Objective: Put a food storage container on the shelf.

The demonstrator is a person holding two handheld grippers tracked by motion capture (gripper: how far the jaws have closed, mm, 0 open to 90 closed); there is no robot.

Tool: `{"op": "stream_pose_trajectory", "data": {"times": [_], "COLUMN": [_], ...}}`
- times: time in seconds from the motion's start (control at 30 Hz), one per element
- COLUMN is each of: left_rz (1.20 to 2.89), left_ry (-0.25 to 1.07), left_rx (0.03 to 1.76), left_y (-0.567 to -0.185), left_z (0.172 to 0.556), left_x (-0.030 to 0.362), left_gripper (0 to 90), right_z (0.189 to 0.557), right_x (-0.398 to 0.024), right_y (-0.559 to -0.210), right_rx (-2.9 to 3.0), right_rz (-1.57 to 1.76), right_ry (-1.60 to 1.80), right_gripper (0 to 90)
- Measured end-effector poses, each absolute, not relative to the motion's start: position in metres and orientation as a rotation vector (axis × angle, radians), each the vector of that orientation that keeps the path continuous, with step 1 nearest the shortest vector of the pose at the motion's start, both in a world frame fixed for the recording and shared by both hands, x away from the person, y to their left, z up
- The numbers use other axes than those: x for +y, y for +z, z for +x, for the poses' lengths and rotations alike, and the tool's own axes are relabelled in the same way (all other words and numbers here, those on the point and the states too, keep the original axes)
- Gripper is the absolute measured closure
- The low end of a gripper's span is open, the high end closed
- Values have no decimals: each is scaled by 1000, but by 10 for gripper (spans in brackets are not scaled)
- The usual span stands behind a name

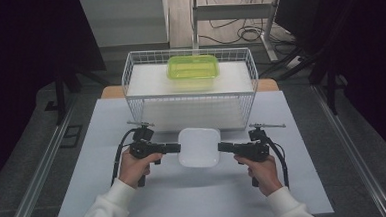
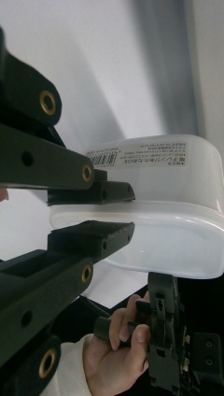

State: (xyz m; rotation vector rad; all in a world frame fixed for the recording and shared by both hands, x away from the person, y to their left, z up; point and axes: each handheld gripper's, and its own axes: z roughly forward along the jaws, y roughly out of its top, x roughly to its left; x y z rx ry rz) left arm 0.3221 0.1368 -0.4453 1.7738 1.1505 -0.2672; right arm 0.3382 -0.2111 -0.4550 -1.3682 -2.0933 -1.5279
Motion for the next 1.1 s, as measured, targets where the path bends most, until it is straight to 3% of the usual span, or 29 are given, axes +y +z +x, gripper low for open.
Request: {"op": "stream_pose_trajectory", "data": {"times": [1.1], "left_rz": [1721], "left_ry": [-129], "left_rx": [1069], "left_y": [-386], "left_z": [312], "left_x": [151], "left_gripper": [805], "right_z": [345], "right_x": [-197], "right_y": [-394], "right_rx": [-2186], "right_rz": [-1242], "right_ry": [-1663], "right_gripper": [788]}}
